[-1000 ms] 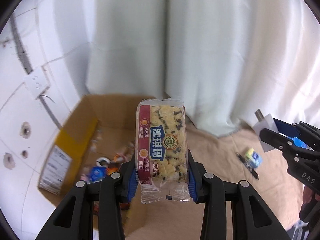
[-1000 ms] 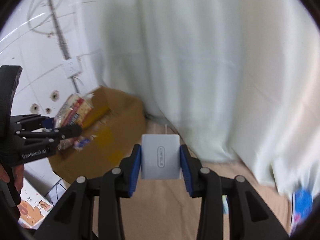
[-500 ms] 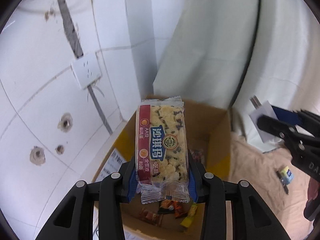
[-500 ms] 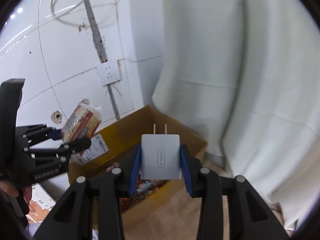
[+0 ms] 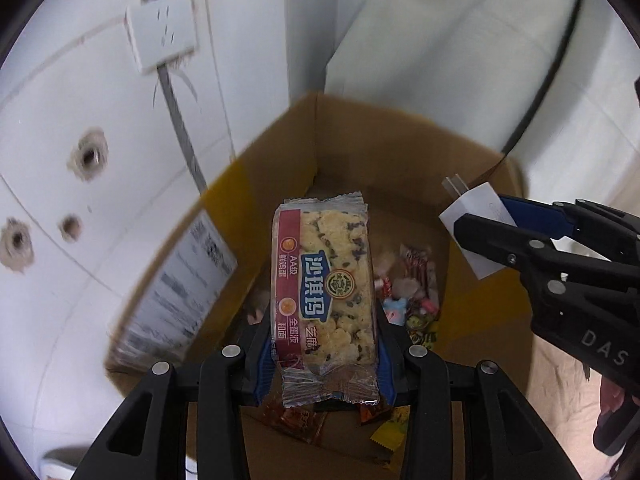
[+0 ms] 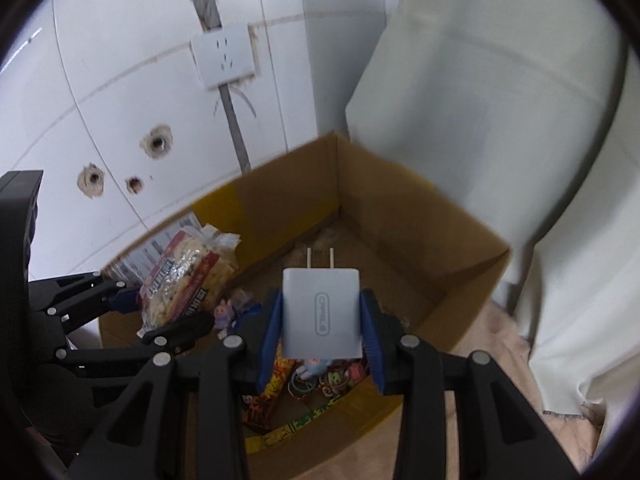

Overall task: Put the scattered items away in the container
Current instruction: 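Carry the cracker packet and white charger over the box with both tools, then open both tools to drop the cracker packet and charger into the box, then move both tools back toward the Tempo tissue pack and black pen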

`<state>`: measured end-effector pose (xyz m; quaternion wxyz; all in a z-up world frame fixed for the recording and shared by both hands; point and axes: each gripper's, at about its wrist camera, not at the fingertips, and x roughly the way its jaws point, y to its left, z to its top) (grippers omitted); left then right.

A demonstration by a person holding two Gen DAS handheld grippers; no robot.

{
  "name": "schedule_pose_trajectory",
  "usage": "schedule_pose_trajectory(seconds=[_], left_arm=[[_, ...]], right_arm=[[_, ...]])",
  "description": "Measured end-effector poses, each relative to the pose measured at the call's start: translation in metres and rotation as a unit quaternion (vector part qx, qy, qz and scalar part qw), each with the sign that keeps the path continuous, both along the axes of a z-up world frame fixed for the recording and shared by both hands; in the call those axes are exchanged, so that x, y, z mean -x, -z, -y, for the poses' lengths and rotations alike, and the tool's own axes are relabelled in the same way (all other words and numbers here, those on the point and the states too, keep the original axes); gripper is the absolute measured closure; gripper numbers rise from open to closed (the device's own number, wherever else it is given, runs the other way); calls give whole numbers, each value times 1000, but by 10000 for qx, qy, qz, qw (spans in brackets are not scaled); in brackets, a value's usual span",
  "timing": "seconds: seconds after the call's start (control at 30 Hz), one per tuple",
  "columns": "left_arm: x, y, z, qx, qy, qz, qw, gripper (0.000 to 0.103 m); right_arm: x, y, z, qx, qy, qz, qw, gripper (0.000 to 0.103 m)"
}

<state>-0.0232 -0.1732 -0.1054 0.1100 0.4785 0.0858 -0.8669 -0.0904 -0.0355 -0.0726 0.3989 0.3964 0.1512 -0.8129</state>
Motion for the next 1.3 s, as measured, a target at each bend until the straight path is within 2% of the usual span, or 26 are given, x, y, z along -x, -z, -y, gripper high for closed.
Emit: schedule_pose_trajectory(seconds=[0.33,0.6,0.63,0.77,0.87,0.9,0.93,1.0,1.07,1.17,1.3], left_arm=[[-1,41,-3,-69,-104,421,9990,61],[1,46,-6,-143,-109,512,9985,61],[1,47,-8,-121,-124,529,9985,61],[0,51,-12,74,-203,622,9978,56],[-4,48,-11,-8,-250,515,9984,31],[-5,45,-10,-61,-260,437,9987,17],[-5,44,-7,-108,-261,390,9988,13],[-4,40,-1,-143,-270,336,9990,13],[1,38,8,-126,-238,374,9989,13],[2,26,5,-123,-241,272,9993,13],[-4,-9,-6,-102,-151,-165,9997,12]], right_arm=[[-5,20,9,-294,-107,87,9995,60],[-4,26,9,-469,-74,163,9987,60],[-4,26,8,-469,-74,166,9987,57],[-6,20,2,-345,-33,-6,9994,25],[-5,15,-2,-259,204,-32,9995,23],[-5,13,-3,-255,235,-69,9994,22],[-4,12,-5,-232,268,-101,9993,20],[-3,7,-11,-140,338,-161,9992,15],[-2,0,-19,-81,481,-294,9984,6],[1,-10,-34,42,703,-402,9967,0],[2,-34,-71,272,1096,-626,9916,0]])
